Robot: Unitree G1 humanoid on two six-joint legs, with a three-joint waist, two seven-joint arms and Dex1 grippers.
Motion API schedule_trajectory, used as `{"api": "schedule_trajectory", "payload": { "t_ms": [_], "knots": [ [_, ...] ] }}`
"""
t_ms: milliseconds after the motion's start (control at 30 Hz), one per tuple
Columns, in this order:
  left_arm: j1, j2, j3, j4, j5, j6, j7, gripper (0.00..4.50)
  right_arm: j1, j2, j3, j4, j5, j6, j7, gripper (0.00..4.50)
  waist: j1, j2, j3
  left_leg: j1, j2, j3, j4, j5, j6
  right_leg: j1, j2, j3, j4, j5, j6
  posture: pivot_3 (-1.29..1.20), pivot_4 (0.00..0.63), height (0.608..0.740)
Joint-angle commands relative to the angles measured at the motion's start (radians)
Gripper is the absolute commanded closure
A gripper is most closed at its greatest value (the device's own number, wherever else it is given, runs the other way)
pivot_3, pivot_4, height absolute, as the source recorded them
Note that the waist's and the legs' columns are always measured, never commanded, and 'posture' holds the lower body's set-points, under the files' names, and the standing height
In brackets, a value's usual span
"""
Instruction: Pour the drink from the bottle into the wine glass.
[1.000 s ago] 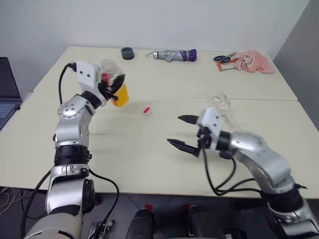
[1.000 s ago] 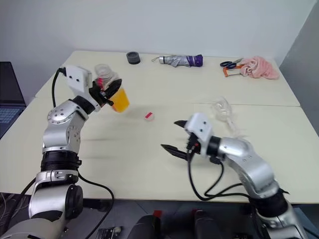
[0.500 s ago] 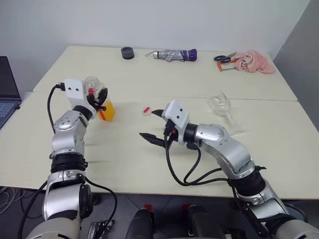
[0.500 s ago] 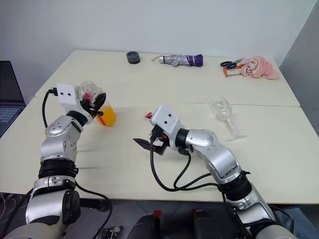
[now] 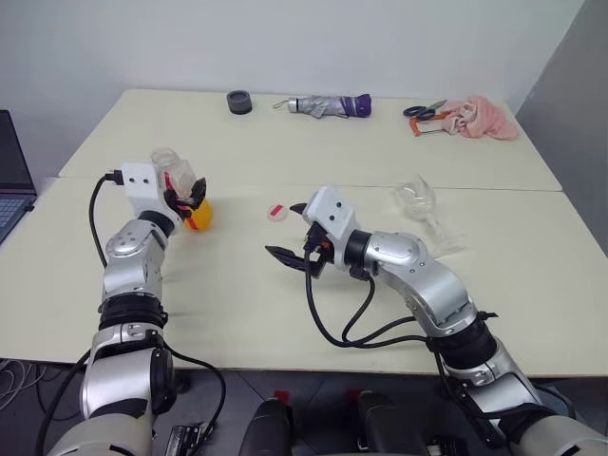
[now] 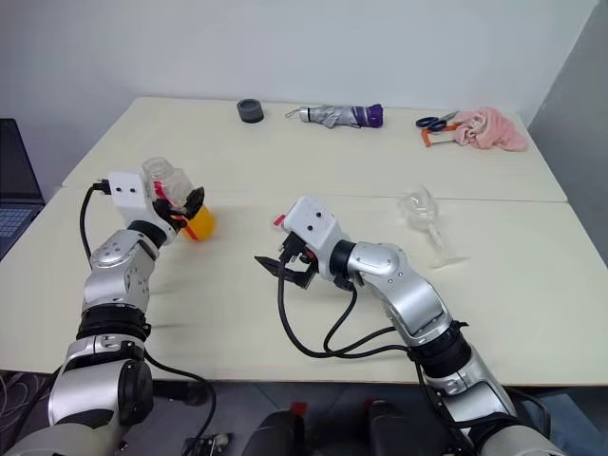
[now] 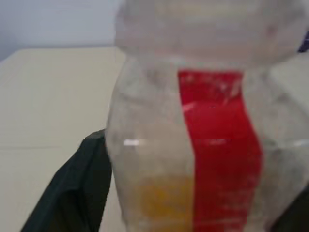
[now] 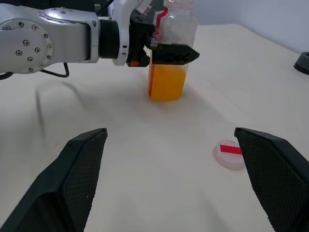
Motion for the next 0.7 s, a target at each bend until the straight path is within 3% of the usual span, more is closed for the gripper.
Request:
{"api": "schedule_trajectory", "payload": {
  "t_ms": [33,400,700],
  "knots": [
    [0.006,0.000,0.001,-0.039,0.001,-0.018,0.007,0.03,0.000,0.003,-0.013,-0.042,-0.001,-0.005,0.000,0.00,0.000,0.000,0.000,0.000,0.000,0.000,0.000,0.000,0.000,0.000,0.000,0.000,0.000,0.000,0.000,0.00,0.150,0.740],
    [0.132,-0.026,-0.014,-0.159,0.016,-0.021,0.051,0.03,0.042,-0.032,-0.011,-0.074,0.001,0.003,0.014,0.00,0.000,0.000,0.000,0.000,0.000,0.000,0.000,0.000,0.000,0.000,-0.001,0.000,0.000,0.000,0.000,0.00,0.150,0.740],
    [0.308,-0.046,-0.019,-0.363,0.029,0.039,0.098,0.03,0.065,-0.061,-0.022,-0.105,0.008,0.018,0.016,0.00,0.000,0.000,0.000,0.000,0.001,0.000,-0.001,0.000,0.000,0.000,-0.001,0.001,0.000,0.000,0.000,0.00,0.150,0.740]
  ]
}}
